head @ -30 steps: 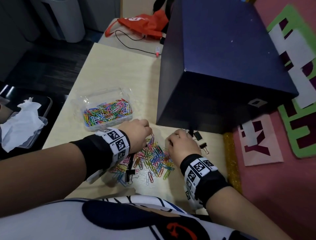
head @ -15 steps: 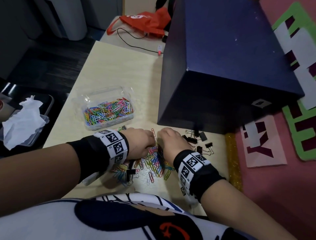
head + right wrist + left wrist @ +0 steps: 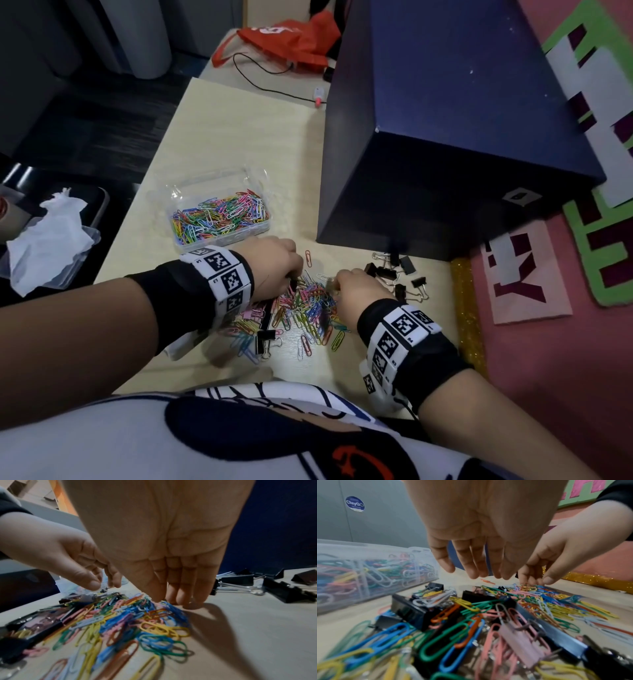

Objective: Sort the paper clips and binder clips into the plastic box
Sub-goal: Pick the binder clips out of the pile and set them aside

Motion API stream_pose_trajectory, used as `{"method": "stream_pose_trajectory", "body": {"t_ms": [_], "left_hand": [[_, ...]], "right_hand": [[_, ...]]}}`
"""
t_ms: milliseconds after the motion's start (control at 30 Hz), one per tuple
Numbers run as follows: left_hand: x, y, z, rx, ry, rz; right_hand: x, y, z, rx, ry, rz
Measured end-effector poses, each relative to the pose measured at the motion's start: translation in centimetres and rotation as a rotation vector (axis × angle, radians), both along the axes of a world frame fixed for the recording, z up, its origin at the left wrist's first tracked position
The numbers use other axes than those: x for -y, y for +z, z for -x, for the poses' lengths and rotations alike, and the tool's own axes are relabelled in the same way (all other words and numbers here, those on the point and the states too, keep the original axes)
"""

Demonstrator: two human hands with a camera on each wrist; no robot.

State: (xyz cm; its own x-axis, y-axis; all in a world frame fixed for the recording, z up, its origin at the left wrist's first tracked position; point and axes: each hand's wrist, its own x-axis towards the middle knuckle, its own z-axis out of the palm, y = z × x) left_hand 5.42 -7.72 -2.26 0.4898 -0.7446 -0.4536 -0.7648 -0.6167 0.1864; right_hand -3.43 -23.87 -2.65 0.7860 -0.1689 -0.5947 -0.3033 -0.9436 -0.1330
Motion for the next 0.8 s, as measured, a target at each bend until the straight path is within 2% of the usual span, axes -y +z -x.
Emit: {"method": "stream_pose_trajectory", "body": {"t_ms": [100,200,333,633,733,800], "left_hand": [[-0.8,0.5,0.1,0.015,0.023,-0.003],[-1.8,0.6,1.0,-0.041,0.019,-0.087],[-2.4,0.1,2.5,0.03,-0.072,-0.181],[-3.0,-0.4,2.5,0.098,-0.052,-0.123],[-3.4,-0.5,2.1,0.088,-0.081,-0.122],[-3.6,-0.4,1.8,0.082,-0.11,-0.129]], "right_hand": [[-0.9,0.1,-0.3,0.141,0.026,-0.049],[-2.5,-0.1,-0.8,0.252,0.097,-0.125],[-3.9,-1.1,-1.6,0.191,0.121,-0.107],[-4.3,-1.5,-1.5,0.251,0.09,-0.024],[-4.0,-1.1,-0.9,0.317,0.022,-0.08],[-3.7,-0.8,-0.7,0.383,-0.102,-0.125]]}}
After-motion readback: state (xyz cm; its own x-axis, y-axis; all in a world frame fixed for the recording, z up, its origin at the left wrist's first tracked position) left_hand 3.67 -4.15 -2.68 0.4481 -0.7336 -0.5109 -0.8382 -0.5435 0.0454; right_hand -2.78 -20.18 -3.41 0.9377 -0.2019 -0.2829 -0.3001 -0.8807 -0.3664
